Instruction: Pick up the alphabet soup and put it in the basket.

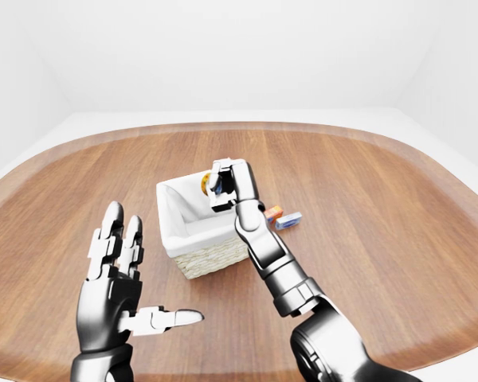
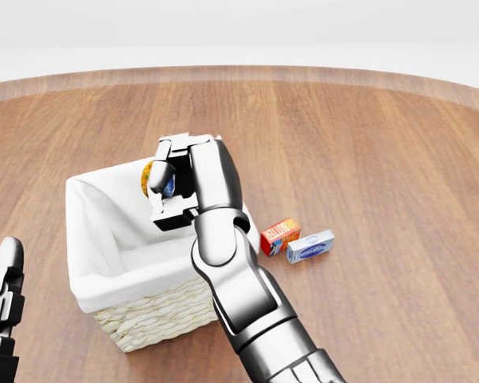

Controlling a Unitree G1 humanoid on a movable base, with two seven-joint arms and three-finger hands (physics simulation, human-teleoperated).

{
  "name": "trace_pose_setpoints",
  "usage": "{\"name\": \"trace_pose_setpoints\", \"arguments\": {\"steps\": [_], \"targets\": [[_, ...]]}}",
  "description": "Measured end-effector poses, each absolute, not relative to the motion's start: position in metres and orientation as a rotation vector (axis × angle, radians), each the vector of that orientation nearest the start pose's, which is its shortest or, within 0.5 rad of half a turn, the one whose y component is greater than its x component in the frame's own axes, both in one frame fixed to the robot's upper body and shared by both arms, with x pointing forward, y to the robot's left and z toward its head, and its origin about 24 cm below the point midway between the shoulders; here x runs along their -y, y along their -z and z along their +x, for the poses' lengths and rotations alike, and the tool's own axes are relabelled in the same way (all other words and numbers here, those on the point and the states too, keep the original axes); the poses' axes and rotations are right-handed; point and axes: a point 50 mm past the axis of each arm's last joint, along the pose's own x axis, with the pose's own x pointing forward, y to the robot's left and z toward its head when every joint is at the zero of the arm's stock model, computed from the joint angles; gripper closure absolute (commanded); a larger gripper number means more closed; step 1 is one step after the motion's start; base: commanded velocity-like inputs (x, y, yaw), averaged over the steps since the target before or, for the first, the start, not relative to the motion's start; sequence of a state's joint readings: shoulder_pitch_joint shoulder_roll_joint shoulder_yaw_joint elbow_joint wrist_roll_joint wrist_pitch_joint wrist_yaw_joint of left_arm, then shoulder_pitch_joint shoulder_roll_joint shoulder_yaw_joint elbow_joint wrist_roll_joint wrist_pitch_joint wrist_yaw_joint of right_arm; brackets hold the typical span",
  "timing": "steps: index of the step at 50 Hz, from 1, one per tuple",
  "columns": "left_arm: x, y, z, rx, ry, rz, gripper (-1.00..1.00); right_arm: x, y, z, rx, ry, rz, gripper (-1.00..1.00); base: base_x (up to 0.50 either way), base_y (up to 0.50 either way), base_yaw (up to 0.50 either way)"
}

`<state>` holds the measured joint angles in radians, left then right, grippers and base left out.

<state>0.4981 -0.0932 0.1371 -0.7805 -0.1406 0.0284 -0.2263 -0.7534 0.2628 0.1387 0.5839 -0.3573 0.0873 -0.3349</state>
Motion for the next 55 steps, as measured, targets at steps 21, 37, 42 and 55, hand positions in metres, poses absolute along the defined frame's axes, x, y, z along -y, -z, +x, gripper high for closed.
{"name": "trace_pose_setpoints", "arguments": {"steps": [21,37,42,55], "targets": [[-0.185,-0.125,0.145,0.298,-0.044,-0.055,-1.0,-0.02,-0.104,0.352,0.058,-0.068,-0.393,1.0,0.0,0.0,0.0],[-0.186,-0.126,0.145,0.3,-0.045,-0.057,-1.0,-0.023,-0.101,0.35,0.055,-0.051,-0.432,1.0,0.0,0.0,0.0],[-0.186,-0.126,0.144,0.3,-0.045,-0.057,-1.0,-0.024,-0.101,0.35,0.063,-0.044,-0.443,1.0,0.0,0.0,0.0],[-0.186,-0.127,0.144,0.301,-0.045,-0.057,-1.0,-0.026,-0.104,0.349,0.083,-0.029,-0.446,-1.0,0.0,0.0,0.0]]}}
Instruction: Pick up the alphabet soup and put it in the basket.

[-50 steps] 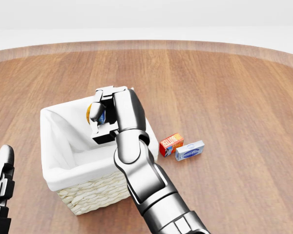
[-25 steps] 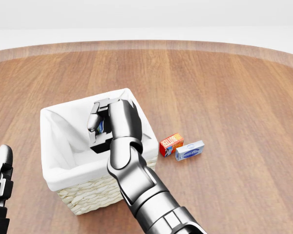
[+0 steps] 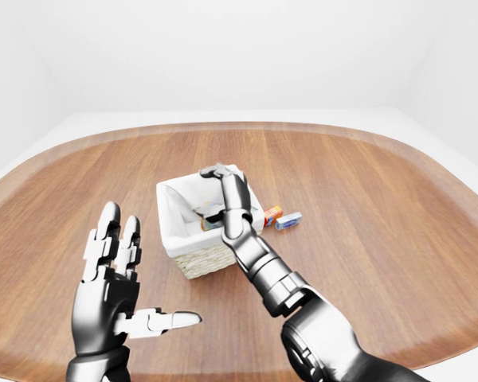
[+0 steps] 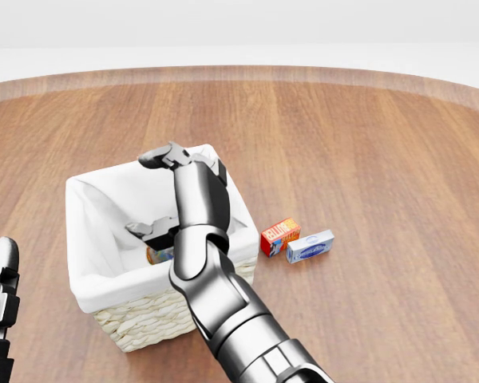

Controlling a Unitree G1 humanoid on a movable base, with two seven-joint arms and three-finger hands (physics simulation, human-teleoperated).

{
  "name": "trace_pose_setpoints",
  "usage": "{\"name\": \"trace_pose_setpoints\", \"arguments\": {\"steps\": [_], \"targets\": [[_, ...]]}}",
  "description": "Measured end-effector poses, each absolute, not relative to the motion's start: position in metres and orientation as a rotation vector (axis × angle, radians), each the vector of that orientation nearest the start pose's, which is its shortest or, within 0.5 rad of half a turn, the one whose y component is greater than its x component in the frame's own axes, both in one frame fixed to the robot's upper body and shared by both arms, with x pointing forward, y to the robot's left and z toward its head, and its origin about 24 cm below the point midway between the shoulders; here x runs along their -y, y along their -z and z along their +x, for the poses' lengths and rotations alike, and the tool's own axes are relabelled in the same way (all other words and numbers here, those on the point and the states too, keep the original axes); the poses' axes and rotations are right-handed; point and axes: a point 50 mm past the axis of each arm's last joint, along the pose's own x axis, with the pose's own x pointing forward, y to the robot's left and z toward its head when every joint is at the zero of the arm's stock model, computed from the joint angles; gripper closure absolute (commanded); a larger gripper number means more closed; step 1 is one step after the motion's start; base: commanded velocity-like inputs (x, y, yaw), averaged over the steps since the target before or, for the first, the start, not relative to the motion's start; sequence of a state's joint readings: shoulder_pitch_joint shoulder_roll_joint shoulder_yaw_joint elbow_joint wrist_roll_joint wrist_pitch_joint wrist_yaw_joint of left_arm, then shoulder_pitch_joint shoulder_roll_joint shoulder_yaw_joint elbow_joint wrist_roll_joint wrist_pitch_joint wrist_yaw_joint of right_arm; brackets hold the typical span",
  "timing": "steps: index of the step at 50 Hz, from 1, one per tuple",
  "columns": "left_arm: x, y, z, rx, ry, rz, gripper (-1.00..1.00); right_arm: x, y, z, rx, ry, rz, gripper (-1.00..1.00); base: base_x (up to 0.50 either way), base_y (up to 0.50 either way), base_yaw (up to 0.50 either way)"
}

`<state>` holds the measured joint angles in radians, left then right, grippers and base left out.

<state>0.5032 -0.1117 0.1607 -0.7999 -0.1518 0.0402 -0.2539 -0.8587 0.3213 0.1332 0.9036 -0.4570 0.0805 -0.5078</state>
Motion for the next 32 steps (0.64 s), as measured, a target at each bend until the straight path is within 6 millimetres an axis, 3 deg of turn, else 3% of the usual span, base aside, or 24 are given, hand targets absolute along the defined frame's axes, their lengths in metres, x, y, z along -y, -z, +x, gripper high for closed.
{"name": "trace_pose_setpoints", "arguments": {"steps": [32], "targets": [[-0.186,-0.127,0.1439,0.303,-0.045,-0.057,-1.0,-0.029,-0.1016,0.3486,0.095,-0.034,-0.454,-1.0,0.0,0.0,0.0]]}}
